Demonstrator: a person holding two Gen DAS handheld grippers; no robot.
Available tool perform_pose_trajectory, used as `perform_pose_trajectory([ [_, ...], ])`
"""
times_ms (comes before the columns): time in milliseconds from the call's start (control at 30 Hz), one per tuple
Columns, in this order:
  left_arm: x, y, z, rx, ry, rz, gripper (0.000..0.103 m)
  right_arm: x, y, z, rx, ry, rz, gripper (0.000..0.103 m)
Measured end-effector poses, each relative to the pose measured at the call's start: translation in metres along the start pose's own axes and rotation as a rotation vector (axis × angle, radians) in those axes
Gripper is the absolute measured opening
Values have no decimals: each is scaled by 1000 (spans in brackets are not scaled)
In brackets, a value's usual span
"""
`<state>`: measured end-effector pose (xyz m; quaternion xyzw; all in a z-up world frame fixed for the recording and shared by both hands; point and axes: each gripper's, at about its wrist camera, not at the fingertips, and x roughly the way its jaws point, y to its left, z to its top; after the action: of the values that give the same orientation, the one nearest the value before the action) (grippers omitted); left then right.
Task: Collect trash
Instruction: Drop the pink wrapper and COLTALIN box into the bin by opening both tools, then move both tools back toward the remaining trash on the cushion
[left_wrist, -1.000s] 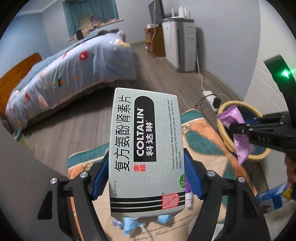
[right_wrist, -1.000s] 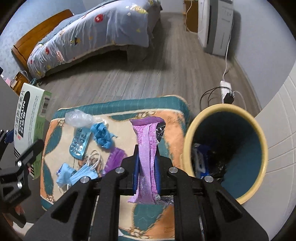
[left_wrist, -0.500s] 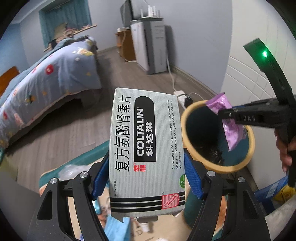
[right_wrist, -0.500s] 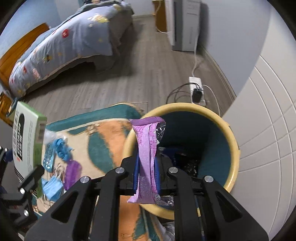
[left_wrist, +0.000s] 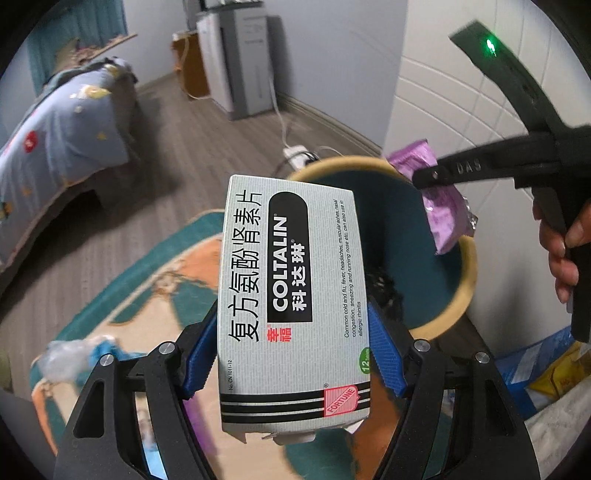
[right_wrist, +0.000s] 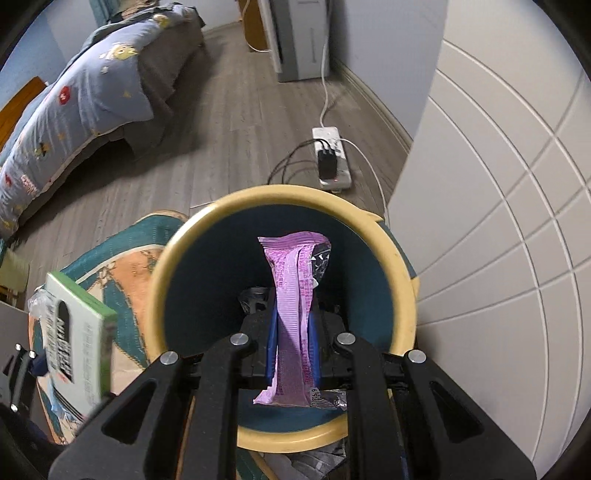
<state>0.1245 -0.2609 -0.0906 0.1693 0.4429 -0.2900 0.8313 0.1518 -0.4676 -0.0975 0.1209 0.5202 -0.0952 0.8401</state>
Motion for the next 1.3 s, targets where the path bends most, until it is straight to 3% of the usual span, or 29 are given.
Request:
perform_pose_trajectory([
  [200,27,-23,12,35,36,-12,74,3,-7,-2,21,15,-16,13],
  [300,30,-29,19,55,12,9,77,-1,-8,-1,23,-11,-13,17],
  [400,25,-30,20,58,-33,15,88,-6,-8,0,26,-35,-7,32],
  [567,18,-20,19,42,-48,32,92,-7,-6,2,28,-39,-3,41],
  [700,11,-5,15,6,-52,50,94,-10,0,3,18,-49,-4,54],
  [767,5,2,13,-7,-58,57,95,-13,4,3,14,-54,0,66],
  [933,-10,12,10,-33,-77,66,95,-20,17,4,-9,-70,-1,79],
  [1300,-47,51,-6,-109,-116,83,95,-43,63,2,-89,-142,-37,96],
])
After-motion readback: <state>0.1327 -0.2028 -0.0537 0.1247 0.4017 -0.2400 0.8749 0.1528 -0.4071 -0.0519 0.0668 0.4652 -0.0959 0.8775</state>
